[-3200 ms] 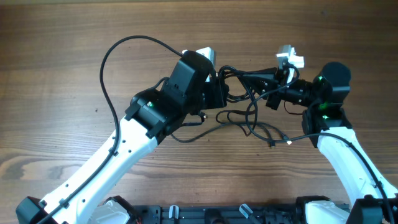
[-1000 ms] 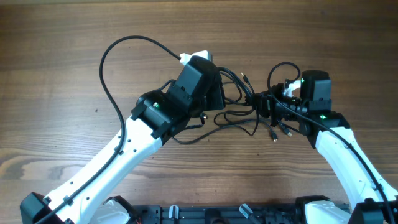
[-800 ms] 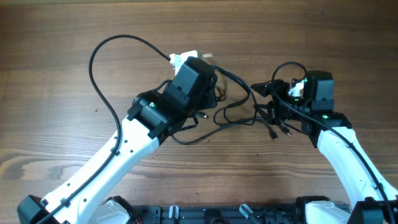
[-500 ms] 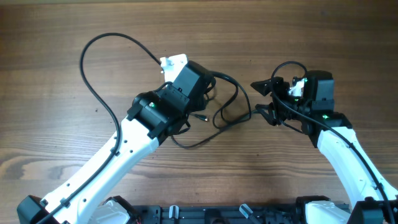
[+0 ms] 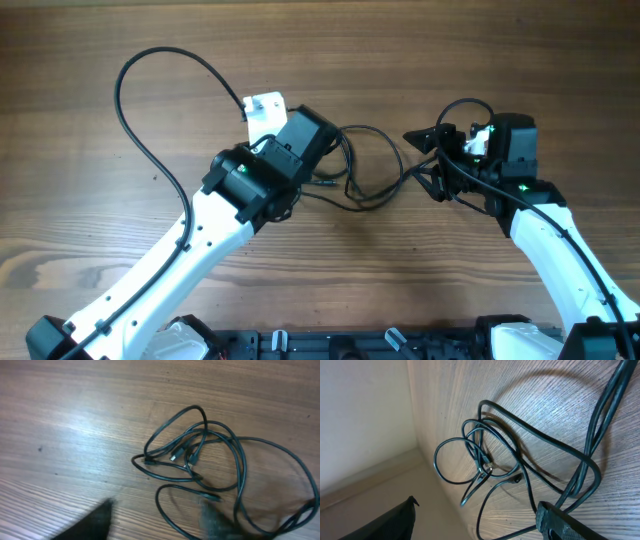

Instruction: Untangle cables

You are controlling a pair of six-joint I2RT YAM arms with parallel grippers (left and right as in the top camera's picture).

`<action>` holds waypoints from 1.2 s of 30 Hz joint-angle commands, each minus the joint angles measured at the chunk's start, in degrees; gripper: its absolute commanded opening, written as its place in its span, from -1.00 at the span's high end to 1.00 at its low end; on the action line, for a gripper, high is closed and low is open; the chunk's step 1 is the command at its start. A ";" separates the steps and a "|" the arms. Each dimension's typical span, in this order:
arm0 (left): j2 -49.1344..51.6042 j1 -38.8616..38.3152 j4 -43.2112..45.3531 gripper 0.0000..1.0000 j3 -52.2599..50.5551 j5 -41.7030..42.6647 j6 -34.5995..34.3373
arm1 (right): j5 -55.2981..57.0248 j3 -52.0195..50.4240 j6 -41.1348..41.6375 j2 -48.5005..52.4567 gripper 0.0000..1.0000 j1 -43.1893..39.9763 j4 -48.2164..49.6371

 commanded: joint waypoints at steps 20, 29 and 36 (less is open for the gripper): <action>-0.98 0.31 -9.66 -1.00 -2.60 14.16 -27.19 | -11.45 -0.48 -46.58 0.81 -0.88 -0.11 6.47; -0.98 1.42 -8.72 -1.00 -2.64 11.06 -27.21 | -16.72 -0.48 -56.13 0.81 -1.00 -0.11 3.93; -0.98 6.01 -4.92 -1.00 -2.64 10.51 -15.69 | -10.97 0.02 -58.62 0.81 -0.99 -0.11 2.29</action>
